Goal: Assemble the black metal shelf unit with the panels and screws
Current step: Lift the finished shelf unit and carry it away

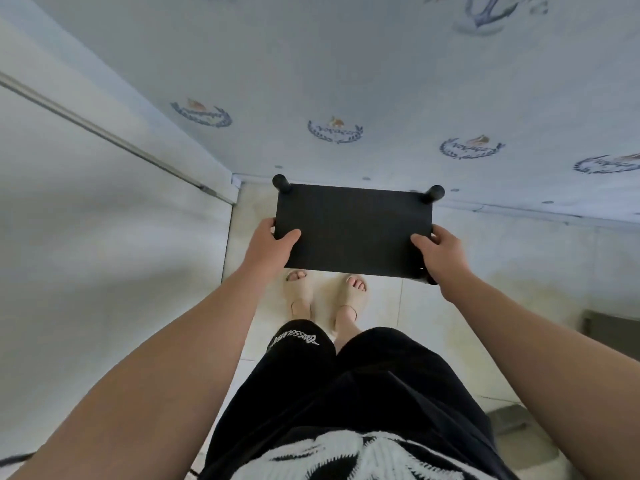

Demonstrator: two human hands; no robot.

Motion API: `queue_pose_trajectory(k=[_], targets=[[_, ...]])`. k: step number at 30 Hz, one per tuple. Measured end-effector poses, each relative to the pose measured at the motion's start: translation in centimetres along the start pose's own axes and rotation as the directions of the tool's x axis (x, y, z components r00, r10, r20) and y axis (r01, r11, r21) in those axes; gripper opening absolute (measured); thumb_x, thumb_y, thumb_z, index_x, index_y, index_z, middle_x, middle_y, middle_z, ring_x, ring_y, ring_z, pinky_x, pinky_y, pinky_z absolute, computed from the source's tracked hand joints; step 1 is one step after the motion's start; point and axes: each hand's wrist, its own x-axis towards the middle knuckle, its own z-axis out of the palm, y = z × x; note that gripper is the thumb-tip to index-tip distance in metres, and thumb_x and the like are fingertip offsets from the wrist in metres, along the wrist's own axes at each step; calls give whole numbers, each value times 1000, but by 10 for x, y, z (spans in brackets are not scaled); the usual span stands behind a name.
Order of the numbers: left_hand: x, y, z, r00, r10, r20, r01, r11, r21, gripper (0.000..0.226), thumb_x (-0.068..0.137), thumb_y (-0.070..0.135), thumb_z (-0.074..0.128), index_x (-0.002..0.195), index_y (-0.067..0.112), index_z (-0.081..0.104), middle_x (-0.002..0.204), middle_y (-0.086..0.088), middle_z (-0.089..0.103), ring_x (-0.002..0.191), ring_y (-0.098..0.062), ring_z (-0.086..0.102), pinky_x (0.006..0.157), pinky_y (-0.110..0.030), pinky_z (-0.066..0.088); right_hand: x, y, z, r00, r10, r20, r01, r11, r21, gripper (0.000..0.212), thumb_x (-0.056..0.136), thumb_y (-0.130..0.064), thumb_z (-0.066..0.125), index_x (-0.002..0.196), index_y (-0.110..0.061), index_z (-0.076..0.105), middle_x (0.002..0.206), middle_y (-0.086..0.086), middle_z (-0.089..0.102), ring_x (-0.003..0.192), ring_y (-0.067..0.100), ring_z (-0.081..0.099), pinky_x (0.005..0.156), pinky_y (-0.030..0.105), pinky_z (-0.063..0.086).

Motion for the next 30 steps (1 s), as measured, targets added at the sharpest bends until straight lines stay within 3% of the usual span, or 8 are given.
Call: queue_pose_trajectory(k=[3, 6, 9, 14, 17, 20, 24, 30], targets=[[42, 6, 5, 1000, 3, 2, -3, 999, 36, 47, 89, 41, 64, 130, 26, 48, 111, 8, 60, 92, -8, 62, 71, -28, 55, 33, -11, 14, 999, 30, -21, -29, 999, 14, 18, 101, -25, 56, 118, -31, 58, 103, -10, 66, 85, 13, 63, 45, 22, 51], [83, 7, 8, 1000, -14, 22, 13, 998, 56, 47, 90, 39, 64, 131, 24, 49, 115, 5, 60, 98, -15, 63, 83, -36, 58, 65, -18, 30, 997, 54, -51, -52, 998, 36, 17, 99, -26, 58, 115, -33, 60, 103, -11, 68, 91, 15, 66, 59, 30, 59], [117, 3, 9, 999, -23, 34, 21, 997, 70, 48, 90, 40, 64, 133, 24, 48, 113, 6, 60, 94, -11, 62, 80, -35, 58, 94, -20, 48, 997, 48, -63, -46, 998, 30, 16, 99, -27, 57, 113, -33, 62, 102, -9, 70, 92, 17, 67, 68, 36, 62], [152, 2, 12, 1000, 9, 15, -11, 996, 87, 47, 91, 42, 64, 131, 23, 48, 106, 9, 58, 88, -7, 60, 61, -21, 46, 126, -21, 69, 995, 18, -96, -17, 1000, 10, 21, 99, -29, 57, 119, -33, 59, 103, -11, 67, 90, 13, 65, 57, 27, 59], [167, 7, 14, 999, 53, -7, -52, 995, 89, 44, 91, 41, 65, 127, 22, 50, 100, 12, 58, 89, -6, 60, 62, -19, 44, 138, -21, 75, 991, -18, -132, 18, 1000, -7, 18, 99, -29, 57, 116, -33, 58, 98, -16, 63, 85, 5, 61, 44, 11, 48], [178, 13, 13, 994, 106, -21, -103, 988, 111, 43, 90, 43, 64, 125, 21, 52, 102, 12, 58, 88, -4, 58, 64, -19, 44, 145, -21, 79, 987, -37, -155, 37, 999, -6, 23, 99, -30, 59, 122, -31, 58, 99, -17, 61, 85, 2, 59, 41, 9, 45], [189, 18, 9, 989, 141, -39, -135, 981, 137, 44, 91, 41, 64, 127, 19, 53, 108, 9, 57, 92, -9, 58, 65, -18, 44, 154, -26, 86, 983, -69, -169, 65, 997, -30, 29, 99, -33, 58, 127, -28, 57, 99, -19, 59, 88, 3, 60, 54, 22, 53], [196, 26, 10, 991, 123, -43, -116, 984, 136, 45, 89, 42, 64, 127, 20, 51, 99, 15, 55, 88, -7, 57, 61, -17, 41, 167, -40, 82, 979, -130, -159, 106, 983, -152, 42, 98, -39, 57, 138, -26, 53, 103, -16, 59, 90, 7, 60, 77, 30, 49]])
